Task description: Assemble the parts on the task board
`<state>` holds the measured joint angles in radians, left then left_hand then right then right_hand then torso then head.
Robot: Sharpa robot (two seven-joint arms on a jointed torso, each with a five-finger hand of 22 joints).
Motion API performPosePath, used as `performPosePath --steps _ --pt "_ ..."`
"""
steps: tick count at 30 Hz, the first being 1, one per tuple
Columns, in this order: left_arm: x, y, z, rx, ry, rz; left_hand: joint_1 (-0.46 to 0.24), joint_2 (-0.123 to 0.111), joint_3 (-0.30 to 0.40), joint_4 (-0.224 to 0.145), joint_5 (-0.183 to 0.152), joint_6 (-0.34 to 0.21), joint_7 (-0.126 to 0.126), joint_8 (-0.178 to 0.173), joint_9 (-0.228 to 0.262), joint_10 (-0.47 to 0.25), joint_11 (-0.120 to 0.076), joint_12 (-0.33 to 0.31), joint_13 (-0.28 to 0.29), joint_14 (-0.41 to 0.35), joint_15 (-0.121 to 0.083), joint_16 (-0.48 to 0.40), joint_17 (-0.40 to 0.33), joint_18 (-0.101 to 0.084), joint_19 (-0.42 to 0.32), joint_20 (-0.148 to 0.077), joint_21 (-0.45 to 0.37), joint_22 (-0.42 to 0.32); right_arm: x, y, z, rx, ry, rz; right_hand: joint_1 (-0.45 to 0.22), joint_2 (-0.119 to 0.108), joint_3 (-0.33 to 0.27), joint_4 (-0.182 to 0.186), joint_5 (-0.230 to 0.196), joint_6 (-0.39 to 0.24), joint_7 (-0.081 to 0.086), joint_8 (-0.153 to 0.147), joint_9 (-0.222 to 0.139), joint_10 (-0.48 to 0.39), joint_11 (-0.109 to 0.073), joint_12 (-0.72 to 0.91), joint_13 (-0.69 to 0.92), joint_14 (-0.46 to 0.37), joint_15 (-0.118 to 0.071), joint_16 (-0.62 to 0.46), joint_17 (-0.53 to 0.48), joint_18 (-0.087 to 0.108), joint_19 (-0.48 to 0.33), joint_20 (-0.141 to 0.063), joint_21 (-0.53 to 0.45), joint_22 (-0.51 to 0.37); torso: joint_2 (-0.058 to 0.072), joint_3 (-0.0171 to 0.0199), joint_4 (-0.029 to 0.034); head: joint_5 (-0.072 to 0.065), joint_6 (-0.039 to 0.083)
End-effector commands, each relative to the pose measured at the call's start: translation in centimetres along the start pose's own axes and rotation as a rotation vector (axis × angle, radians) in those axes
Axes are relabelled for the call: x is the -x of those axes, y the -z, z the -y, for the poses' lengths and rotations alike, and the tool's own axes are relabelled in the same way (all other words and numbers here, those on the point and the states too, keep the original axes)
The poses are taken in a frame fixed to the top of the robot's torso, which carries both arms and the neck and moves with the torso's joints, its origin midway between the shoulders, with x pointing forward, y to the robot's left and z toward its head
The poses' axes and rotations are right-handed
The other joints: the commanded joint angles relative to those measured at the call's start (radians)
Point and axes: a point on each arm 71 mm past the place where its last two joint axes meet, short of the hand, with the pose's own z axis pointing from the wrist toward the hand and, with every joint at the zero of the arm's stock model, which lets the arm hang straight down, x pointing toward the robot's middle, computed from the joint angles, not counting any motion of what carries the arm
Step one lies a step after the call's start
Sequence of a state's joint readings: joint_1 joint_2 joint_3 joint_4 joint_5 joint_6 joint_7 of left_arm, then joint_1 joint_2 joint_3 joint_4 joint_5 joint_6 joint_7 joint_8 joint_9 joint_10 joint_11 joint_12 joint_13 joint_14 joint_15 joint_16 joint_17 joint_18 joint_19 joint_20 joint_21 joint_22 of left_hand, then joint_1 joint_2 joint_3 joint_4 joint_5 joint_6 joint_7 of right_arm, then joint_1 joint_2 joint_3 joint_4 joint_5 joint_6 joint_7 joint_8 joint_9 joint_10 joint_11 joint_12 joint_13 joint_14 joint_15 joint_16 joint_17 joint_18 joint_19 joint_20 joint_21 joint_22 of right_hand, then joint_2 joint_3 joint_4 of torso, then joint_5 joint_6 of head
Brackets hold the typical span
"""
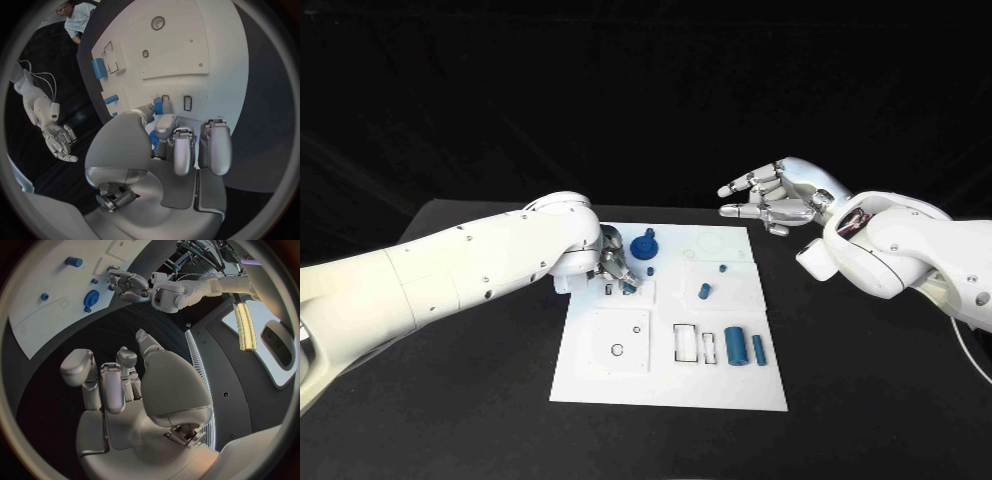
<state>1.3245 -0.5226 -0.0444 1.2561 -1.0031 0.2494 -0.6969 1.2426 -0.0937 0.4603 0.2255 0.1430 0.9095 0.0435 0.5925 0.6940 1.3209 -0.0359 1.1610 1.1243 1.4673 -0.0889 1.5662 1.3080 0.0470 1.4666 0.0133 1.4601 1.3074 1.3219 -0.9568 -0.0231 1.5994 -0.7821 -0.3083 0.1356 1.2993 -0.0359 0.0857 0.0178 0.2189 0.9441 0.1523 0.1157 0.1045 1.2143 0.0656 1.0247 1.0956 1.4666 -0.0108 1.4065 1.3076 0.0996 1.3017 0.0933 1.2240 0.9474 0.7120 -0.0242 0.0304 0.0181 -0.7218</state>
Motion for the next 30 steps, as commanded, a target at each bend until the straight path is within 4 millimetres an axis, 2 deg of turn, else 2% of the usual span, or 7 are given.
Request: performPosePath --steps 1,10,18,24,30 --pt "0.2 0.2 -0.2 -0.002 0.044 0.022 -0.034 -0.010 0.212 -0.179 0.001 0.005 -0.004 0.011 0.012 0.010 0.003 0.000 0.001 0.104 -0.002 0.005 0.263 -0.012 0.051 0.003 0.003 0.114 -0.2 0.0 0.0 0.006 0.003 -0.014 0.001 0.010 -0.007 0.001 0.005 0.002 -0.002 0.005 0.002 -0.006 -0.004 -0.004 -0.001 0.052 -0.006 -0.005 0.042 0.018 -0.003 -0.006 -0.005 -0.001 0.001 -0.0009 0.0007 -0.001 0.000" --pt "0.6 0.5 -0.4 -0.020 0.072 0.101 -0.072 -0.029 0.279 -0.211 0.012 0.005 -0.005 0.024 0.036 0.015 0.001 0.000 0.000 0.104 -0.005 0.005 0.263 -0.014 0.054 0.002 0.008 0.122 -0.2 0.0 0.1 0.005 0.002 -0.015 0.001 0.010 -0.008 0.001 0.005 0.002 -0.002 0.005 0.002 -0.006 -0.004 -0.005 -0.002 0.052 -0.006 -0.005 0.042 0.018 -0.004 -0.006 -0.006 -0.003 0.001 -0.0006 0.0015 0.001 -0.001" --pt "0.0 0.4 -0.9 -0.017 0.047 0.131 -0.076 -0.030 0.288 -0.215 0.012 0.005 -0.006 0.026 0.039 0.015 0.001 0.000 -0.001 0.104 -0.005 0.005 0.263 -0.014 0.054 0.002 0.008 0.123 -0.2 0.0 0.2 0.003 0.000 -0.016 0.001 0.009 -0.008 0.001 0.005 0.001 -0.002 0.005 0.002 -0.007 -0.004 -0.005 -0.003 0.052 -0.006 -0.006 0.041 0.018 -0.004 -0.006 -0.007 -0.004 0.000 -0.0011 0.0023 0.004 -0.006" --pt "-0.6 0.2 -1.2 -0.005 0.019 0.118 -0.078 -0.031 0.291 -0.217 0.012 0.004 -0.006 0.026 0.041 0.015 0.001 -0.001 -0.002 0.104 -0.005 0.005 0.263 -0.014 0.055 0.001 0.009 0.124 -0.2 0.0 0.3 0.002 0.000 -0.020 0.001 0.009 -0.008 0.001 0.005 0.001 -0.002 0.005 0.002 -0.007 -0.004 -0.005 -0.003 0.052 -0.006 -0.006 0.041 0.018 -0.004 -0.006 -0.007 -0.004 0.000 -0.0012 0.0004 0.008 -0.009" --pt "-1.2 0.2 -1.4 0.004 -0.012 0.082 -0.078 -0.031 0.294 -0.219 0.012 0.004 -0.006 0.026 0.042 0.015 0.001 -0.002 -0.003 0.104 -0.005 0.005 0.263 -0.014 0.055 0.001 0.010 0.126 -0.2 0.0 0.4 -0.005 -0.013 -0.022 -0.001 0.010 -0.009 0.002 0.006 0.001 -0.002 0.005 0.002 -0.007 -0.003 -0.005 -0.002 0.052 -0.006 -0.005 0.042 0.019 -0.004 -0.006 -0.007 -0.005 0.000 0.0000 -0.0007 0.010 -0.009"
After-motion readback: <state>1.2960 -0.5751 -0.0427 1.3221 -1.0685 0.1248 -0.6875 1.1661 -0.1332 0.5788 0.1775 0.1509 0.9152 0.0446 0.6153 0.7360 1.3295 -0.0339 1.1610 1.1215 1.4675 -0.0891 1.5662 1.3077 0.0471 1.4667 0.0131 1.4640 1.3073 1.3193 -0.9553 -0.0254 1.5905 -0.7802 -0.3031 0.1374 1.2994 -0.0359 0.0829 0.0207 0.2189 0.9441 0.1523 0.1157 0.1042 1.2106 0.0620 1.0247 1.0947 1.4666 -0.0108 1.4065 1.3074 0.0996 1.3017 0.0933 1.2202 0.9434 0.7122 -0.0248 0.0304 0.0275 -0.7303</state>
